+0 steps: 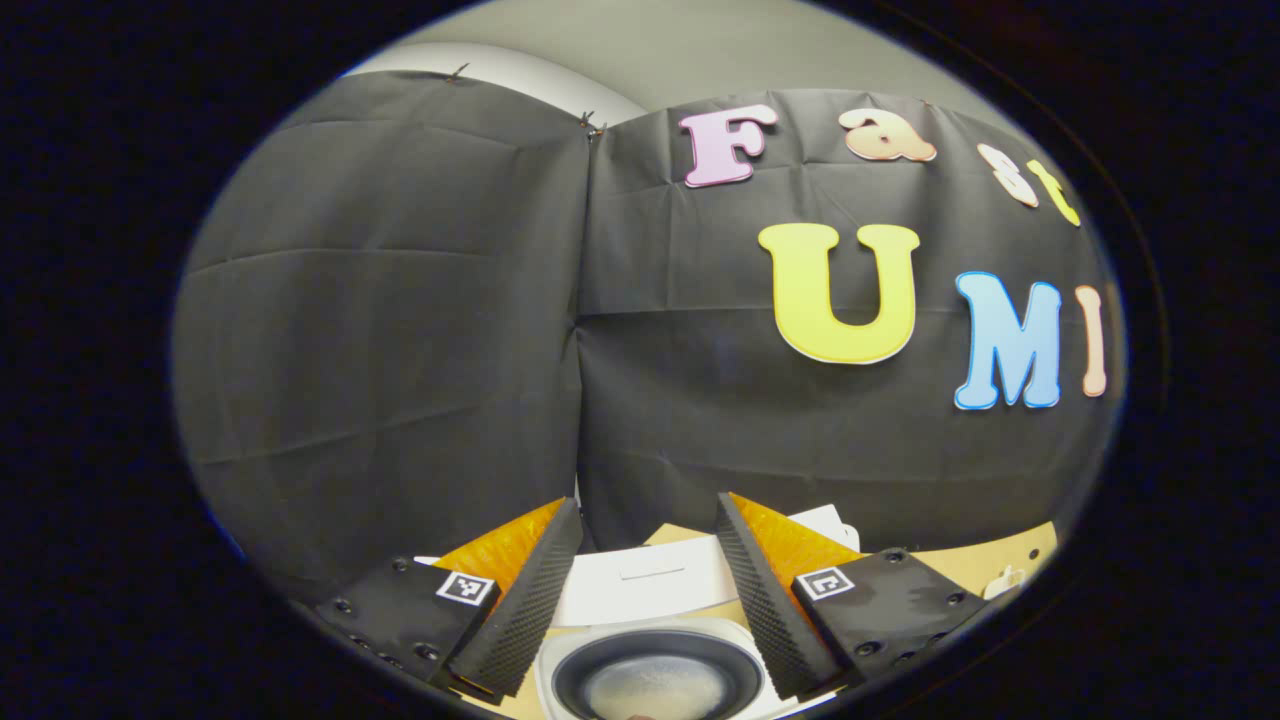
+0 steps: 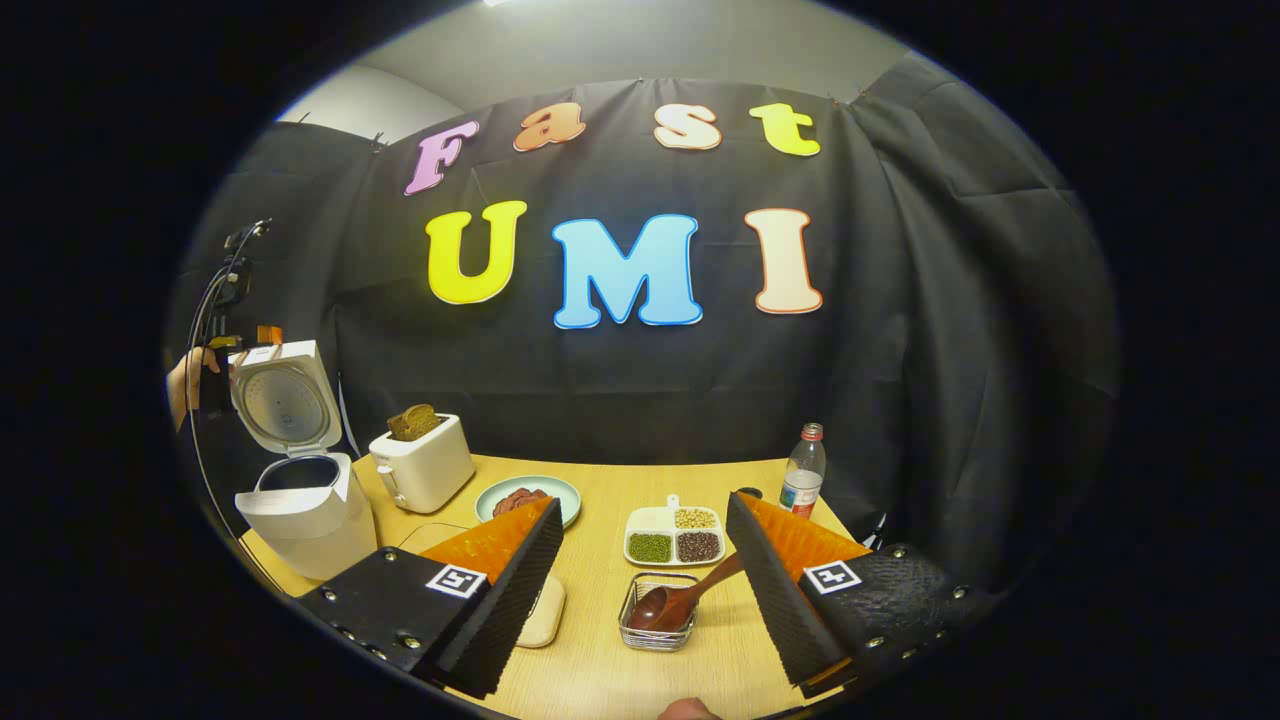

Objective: Close the left gripper, press the button to open the rice cooker; take a wooden spoon from the chopstick holder with the right hand, scoop a spoonful of rice and pour it into the rice cooker, then put the wooden spoon back into the chopstick holder.

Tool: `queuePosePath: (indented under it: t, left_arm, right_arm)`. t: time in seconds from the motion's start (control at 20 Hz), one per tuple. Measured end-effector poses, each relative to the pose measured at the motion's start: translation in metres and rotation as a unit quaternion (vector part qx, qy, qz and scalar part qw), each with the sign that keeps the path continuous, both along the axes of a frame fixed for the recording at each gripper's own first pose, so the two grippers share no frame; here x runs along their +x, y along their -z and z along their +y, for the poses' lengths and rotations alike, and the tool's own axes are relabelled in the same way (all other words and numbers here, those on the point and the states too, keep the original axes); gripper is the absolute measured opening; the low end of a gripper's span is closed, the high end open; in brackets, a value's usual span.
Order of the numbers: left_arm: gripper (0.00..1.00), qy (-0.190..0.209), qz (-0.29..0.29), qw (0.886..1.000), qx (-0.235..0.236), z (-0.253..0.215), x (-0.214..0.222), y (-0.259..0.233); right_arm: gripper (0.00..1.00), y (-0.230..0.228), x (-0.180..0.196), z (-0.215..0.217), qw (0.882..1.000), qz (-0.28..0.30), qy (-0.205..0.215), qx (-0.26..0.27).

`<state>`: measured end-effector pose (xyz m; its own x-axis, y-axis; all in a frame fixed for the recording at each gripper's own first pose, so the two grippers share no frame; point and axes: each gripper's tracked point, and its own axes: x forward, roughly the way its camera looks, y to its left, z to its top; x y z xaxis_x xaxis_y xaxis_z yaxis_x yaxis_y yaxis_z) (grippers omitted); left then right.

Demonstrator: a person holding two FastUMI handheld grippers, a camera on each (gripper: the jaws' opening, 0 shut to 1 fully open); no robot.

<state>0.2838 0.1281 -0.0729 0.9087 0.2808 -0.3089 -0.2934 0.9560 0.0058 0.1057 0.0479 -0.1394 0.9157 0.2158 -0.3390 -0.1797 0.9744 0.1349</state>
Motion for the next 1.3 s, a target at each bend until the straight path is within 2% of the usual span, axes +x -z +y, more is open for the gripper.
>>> queuePosePath:
  t: [0.3, 0.35, 0.45, 0.5, 0.55, 0.6, 0.85, 0.9, 1.0, 1.05, 1.1, 1.15, 1.2, 1.3]
  left_arm:
    - [0.91, 0.007, 0.008, 1.000, -0.006, -0.026, -0.040, 0.018]
    - [0.94, 0.008, 0.011, 1.000, -0.009, -0.030, -0.046, 0.021]
    - [0.94, 0.013, 0.016, 1.000, -0.011, -0.037, -0.057, 0.029]
    - [0.91, 0.016, 0.018, 1.000, -0.012, -0.041, -0.063, 0.033]
    - [0.94, 0.019, 0.022, 0.999, -0.013, -0.046, -0.071, 0.038]
    - [0.91, 0.020, 0.025, 0.999, -0.016, -0.050, -0.078, 0.043]
    - [0.91, 0.031, 0.036, 0.999, -0.021, -0.063, -0.101, 0.066]
    - [0.97, 0.034, 0.040, 0.998, -0.026, -0.066, -0.105, 0.073]
    - [0.94, 0.038, 0.045, 0.998, -0.037, -0.070, -0.115, 0.083]
    - [0.98, 0.041, 0.046, 0.997, -0.039, -0.072, -0.119, 0.088]
    - [0.91, 0.044, 0.048, 0.997, -0.038, -0.074, -0.122, 0.092]
    - [0.98, 0.047, 0.049, 0.997, -0.038, -0.076, -0.124, 0.096]
    - [0.91, 0.049, 0.050, 0.997, -0.040, -0.077, -0.127, 0.101]
    - [0.91, 0.051, 0.049, 0.996, -0.046, -0.080, -0.132, 0.109]
  right_arm:
    - [1.00, -0.005, 0.008, 0.010, 0.999, -0.008, -0.030, 0.009]
    - [1.00, -0.004, 0.009, 0.009, 0.999, -0.007, -0.032, 0.008]
    - [1.00, -0.005, 0.009, 0.012, 0.999, -0.008, -0.038, 0.012]
    - [1.00, -0.006, 0.010, 0.014, 0.999, -0.010, -0.041, 0.016]
    - [1.00, -0.004, 0.011, 0.014, 0.999, -0.010, -0.043, 0.015]
    - [1.00, -0.004, 0.013, 0.013, 0.999, -0.010, -0.044, 0.014]
    - [1.00, -0.002, 0.013, 0.012, 0.999, -0.009, -0.041, 0.016]
    - [1.00, -0.002, 0.012, 0.012, 0.999, -0.008, -0.040, 0.017]
    - [1.00, 0.002, 0.011, 0.012, 0.999, -0.004, -0.038, 0.016]
    - [1.00, 0.003, 0.010, 0.013, 0.999, -0.004, -0.039, 0.016]
    - [1.00, 0.004, 0.009, 0.013, 0.999, -0.002, -0.039, 0.015]
    - [1.00, 0.005, 0.008, 0.013, 0.999, -0.001, -0.039, 0.014]
    - [1.00, 0.005, 0.007, 0.013, 0.999, -0.001, -0.039, 0.013]
    - [1.00, 0.006, 0.006, 0.014, 0.999, 0.000, -0.038, 0.012]
